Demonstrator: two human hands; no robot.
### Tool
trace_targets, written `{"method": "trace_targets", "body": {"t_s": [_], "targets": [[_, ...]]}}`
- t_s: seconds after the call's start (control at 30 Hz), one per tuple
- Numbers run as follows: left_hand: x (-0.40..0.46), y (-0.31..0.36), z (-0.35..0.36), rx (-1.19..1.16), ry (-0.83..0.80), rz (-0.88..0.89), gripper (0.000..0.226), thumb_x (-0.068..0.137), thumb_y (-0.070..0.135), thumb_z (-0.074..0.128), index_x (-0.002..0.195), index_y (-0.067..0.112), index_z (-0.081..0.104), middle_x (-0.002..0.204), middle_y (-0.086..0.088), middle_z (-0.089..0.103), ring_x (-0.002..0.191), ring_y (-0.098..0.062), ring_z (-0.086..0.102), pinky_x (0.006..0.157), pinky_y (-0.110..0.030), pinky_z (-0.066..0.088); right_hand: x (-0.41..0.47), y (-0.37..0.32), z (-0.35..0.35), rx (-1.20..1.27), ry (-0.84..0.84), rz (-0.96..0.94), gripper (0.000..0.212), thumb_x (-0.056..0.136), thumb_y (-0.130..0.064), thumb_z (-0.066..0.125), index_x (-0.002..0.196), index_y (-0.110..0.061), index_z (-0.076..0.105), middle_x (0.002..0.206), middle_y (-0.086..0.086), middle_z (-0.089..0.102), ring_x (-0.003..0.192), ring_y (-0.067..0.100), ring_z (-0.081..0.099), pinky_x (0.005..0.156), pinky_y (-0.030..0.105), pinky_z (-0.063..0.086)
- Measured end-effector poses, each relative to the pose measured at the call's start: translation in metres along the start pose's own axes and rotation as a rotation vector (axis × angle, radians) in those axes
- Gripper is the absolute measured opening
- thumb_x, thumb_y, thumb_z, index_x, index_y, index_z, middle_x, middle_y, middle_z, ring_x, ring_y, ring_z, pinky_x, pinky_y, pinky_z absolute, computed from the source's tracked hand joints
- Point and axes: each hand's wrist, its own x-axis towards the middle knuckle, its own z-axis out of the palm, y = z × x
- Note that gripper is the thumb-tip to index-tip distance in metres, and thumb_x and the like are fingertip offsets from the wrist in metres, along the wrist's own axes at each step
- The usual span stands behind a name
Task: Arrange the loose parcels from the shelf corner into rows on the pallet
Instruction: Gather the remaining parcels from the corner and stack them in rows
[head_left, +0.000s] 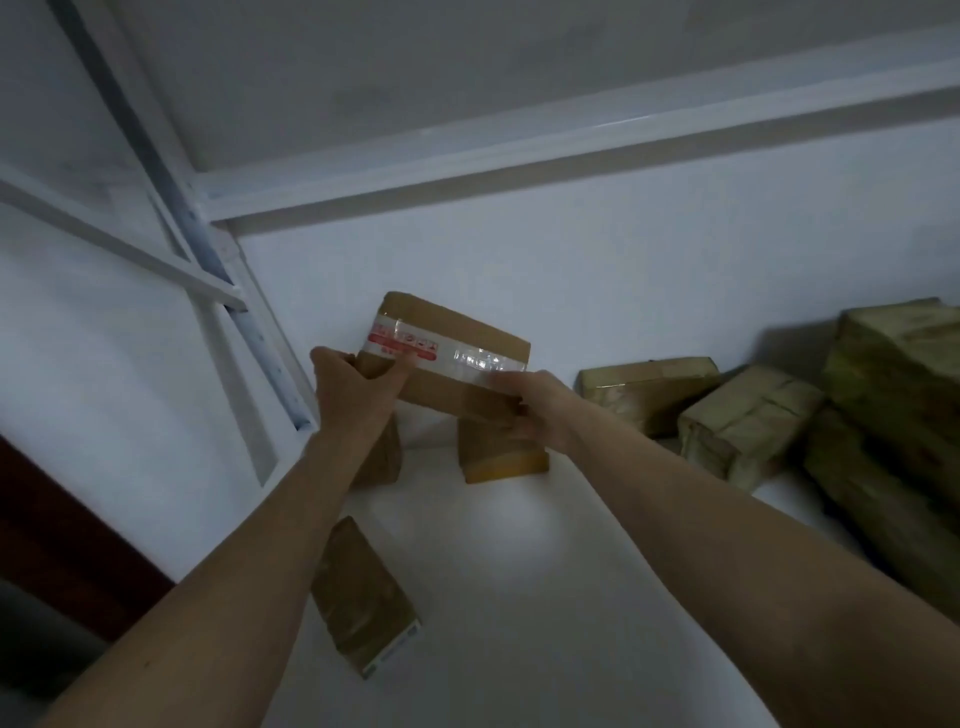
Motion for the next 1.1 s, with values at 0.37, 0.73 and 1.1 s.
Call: {"method": "trace_targets", "body": {"t_s": [0.37,0.73,1.1], "targets": [[-0.097,0.079,0.043,-0.106,-0.117,0.278,0.084,0.058,0.030,0.091,0.125,0.016,0.042,0.126,-0.008,0.041,0.103,-0.010,0.046,0.073,-0.008,0.039,-0.128,-0.061,-0.086,-0.121,0.221,-0.268,0.071,0.080,-0.074,0.046,0.130,-0.023,0.044,0.118,0.003,0.054,0.106,0.021,0.052,0.095,0.045,0.044],[-0.261,0.232,0.132,-0.296,-0.316,0.382,0.078,0.062,0.031,0.089,0.114,0.026,0.032,0.121,-0.001,0.050,0.104,-0.011,0.053,0.078,-0.014,0.042,-0.313,-0.117,-0.252,-0.142,0.618,-0.532,0.062,0.085,-0.069,0.039,0.125,-0.022,0.045,0.107,-0.002,0.051,0.096,0.016,0.048,0.083,0.038,0.038],[-0.435,0.340,0.214,-0.359,-0.535,0.482,0.077,0.062,0.039,0.088,0.113,0.018,0.034,0.117,-0.003,0.049,0.099,-0.011,0.051,0.063,-0.011,0.037,-0.479,-0.116,-0.416,-0.069,0.878,-0.636,0.050,0.087,-0.053,0.044,0.124,-0.022,0.054,0.119,0.004,0.056,0.107,0.024,0.052,0.098,0.046,0.044]]}}
